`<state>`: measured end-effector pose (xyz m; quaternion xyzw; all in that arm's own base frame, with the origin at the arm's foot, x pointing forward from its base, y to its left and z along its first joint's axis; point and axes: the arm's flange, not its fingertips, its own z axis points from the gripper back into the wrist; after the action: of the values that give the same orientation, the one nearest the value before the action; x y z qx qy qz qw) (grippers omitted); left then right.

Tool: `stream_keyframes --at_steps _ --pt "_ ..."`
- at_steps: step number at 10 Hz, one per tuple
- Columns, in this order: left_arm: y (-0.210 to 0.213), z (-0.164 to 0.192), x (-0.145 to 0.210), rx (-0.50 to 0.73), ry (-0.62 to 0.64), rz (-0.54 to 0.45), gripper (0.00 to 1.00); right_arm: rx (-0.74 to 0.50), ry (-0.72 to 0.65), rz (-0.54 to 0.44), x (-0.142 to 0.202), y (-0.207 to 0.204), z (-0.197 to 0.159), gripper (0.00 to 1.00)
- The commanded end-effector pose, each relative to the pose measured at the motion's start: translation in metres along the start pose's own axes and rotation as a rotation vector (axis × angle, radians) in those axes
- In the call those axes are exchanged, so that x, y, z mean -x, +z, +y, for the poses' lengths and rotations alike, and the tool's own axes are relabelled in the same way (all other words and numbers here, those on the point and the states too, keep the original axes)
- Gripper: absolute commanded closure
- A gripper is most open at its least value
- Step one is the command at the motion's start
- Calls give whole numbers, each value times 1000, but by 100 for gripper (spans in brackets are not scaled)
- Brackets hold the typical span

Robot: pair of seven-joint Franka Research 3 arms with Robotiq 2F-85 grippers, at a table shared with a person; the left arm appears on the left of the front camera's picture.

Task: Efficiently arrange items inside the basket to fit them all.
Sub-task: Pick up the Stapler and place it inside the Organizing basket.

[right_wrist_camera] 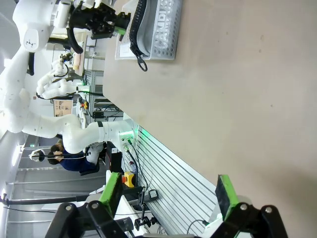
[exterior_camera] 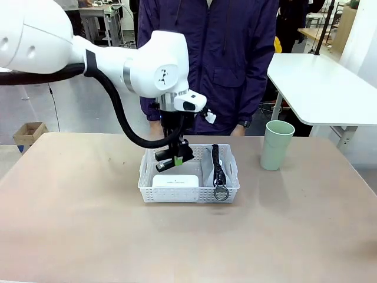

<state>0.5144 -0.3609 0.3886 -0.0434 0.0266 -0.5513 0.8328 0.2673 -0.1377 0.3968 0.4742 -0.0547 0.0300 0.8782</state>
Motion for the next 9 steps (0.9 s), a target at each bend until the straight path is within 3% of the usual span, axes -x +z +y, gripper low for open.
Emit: stream_keyframes --at_steps 1,9 --pt "-21 -5 -3 -54 -57 2 63 0 2 4 2 3 2 0" --pt "-57 13 -23 -93 -49 76 63 0 2 4 2 3 2 0"
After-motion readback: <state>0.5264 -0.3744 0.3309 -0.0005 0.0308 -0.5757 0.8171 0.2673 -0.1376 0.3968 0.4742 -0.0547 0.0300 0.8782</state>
